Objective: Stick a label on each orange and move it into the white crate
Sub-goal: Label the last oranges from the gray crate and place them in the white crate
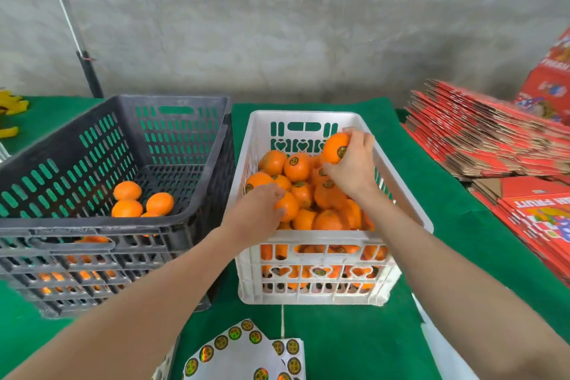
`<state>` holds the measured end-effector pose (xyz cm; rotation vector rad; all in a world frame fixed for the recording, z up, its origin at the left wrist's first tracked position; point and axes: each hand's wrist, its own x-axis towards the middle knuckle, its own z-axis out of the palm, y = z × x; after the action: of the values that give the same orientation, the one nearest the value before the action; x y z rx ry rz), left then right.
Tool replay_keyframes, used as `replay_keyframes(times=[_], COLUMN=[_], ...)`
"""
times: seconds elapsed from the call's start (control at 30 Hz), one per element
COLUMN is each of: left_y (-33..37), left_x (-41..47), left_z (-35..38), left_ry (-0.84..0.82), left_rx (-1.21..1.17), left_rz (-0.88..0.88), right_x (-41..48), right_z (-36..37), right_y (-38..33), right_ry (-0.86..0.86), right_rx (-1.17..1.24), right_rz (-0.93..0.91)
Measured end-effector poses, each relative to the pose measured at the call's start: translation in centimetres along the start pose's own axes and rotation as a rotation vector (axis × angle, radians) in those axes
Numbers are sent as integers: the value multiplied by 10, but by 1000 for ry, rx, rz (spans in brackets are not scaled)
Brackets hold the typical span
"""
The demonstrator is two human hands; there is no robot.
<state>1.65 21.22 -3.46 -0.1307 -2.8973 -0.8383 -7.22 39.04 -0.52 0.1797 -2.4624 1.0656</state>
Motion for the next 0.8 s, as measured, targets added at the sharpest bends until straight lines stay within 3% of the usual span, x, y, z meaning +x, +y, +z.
replay_keyframes(times=[0.27, 0.43, 0.5, 0.6, 0.7, 0.8], left_y=[-5, -2, 4, 17, 13, -24], left_x=[7, 6, 4, -6, -23, -36], left_z=[7, 6, 6, -2, -38, -102], left_ry=[44, 32, 36, 61, 249, 412], left_rx=[53, 48, 51, 89, 19, -189], left_rz=[28, 17, 22, 75, 141, 41], right_x=[64, 62, 55, 35, 5, -32], right_z=[18, 24, 20, 21, 30, 47], right_y=[74, 62, 44, -5, -67, -117], right_ry=[-252, -295, -199, -54, -21, -63], right_rx=[-624, -682, -580, -209, 35, 191], right_rz=[192, 185, 74, -223, -479, -608])
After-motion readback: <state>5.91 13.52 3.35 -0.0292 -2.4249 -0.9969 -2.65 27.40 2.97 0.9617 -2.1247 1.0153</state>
